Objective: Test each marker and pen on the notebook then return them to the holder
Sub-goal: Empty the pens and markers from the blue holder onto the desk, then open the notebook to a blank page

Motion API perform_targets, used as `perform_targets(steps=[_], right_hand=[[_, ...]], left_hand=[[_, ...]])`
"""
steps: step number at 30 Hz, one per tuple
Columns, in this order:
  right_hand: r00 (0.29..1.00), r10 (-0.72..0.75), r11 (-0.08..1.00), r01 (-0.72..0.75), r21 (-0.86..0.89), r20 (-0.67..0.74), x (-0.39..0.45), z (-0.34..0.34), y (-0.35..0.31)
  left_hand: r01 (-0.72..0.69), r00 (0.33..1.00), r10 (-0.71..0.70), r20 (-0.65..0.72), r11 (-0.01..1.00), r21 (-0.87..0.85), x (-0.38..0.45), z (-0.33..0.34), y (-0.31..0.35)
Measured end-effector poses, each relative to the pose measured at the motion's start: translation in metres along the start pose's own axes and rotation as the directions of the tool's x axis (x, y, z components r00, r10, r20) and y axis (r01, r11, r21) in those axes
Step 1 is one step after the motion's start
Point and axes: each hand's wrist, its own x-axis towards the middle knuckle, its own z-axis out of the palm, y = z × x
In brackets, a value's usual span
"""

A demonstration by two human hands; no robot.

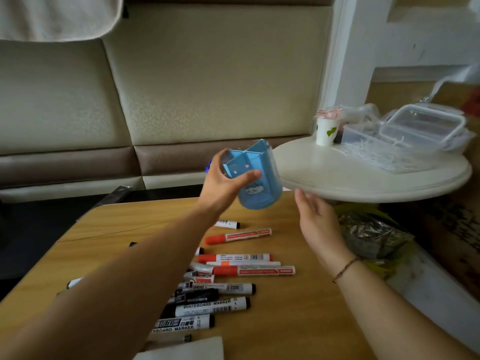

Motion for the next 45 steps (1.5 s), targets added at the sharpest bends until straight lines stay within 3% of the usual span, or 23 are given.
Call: perform_targets(steps=[5, 12, 15, 18, 21, 23, 25, 30, 35, 40, 45], right_hand=[[1.0, -0.018, 0.996, 0.017, -0.086, -0.003, -0.002, -0.003, 0.024], [0.999, -0.022, 0.995, 0.019, -0.102, -0.029, 0.005, -0.002, 0.039], [1.0, -0.025, 0.992, 0.024, -0.127, -0.007, 0.005, -0.001, 0.041], [0.998, -0.017, 0.983, 0.028, -0.184, 0.06, 0.005, -0.002, 0.041], [0.977, -0.039, 0.939, 0.108, -0.328, 0.21, -0.002, 0.002, 0.037], [0.955, -0.064, 0.899, 0.181, -0.398, 0.29, -0.009, 0.006, 0.033], [0.926, -0.119, 0.855, 0.279, -0.437, 0.358, -0.016, 0.007, 0.027], [0.815, -0.227, 0.734, 0.503, -0.457, 0.533, -0.038, 0.011, 0.011], [0.833, -0.243, 0.727, 0.496, -0.476, 0.497, -0.053, 0.013, 0.004], [0.818, -0.261, 0.705, 0.524, -0.478, 0.512, -0.074, 0.017, -0.011], [0.715, -0.274, 0.708, 0.603, -0.368, 0.643, -0.118, 0.037, -0.049]], left_hand=[[0.065, 0.998, -0.062, -0.022, 0.972, 0.226, 0.016, -0.006, -0.029], [0.074, 0.983, -0.122, 0.14, 0.948, 0.31, 0.029, -0.004, -0.043], [0.093, 0.944, -0.215, 0.25, 0.901, 0.424, 0.029, -0.021, -0.041], [0.041, 0.894, -0.32, 0.315, 0.757, 0.653, 0.022, -0.046, -0.036], [-0.138, 0.868, -0.343, 0.359, 0.528, 0.838, 0.01, -0.067, -0.029], [-0.27, 0.85, -0.333, 0.407, 0.388, 0.881, 0.0, -0.076, -0.027], [-0.349, 0.829, -0.328, 0.454, 0.33, 0.877, -0.009, -0.078, -0.026], [-0.382, 0.774, -0.349, 0.529, 0.41, 0.828, -0.032, -0.084, -0.019], [-0.375, 0.768, -0.346, 0.538, 0.438, 0.817, -0.049, -0.091, -0.008], [-0.354, 0.802, -0.32, 0.504, 0.425, 0.833, -0.068, -0.118, 0.011], [-0.322, 0.888, -0.215, 0.406, 0.34, 0.884, -0.131, -0.169, 0.044]])
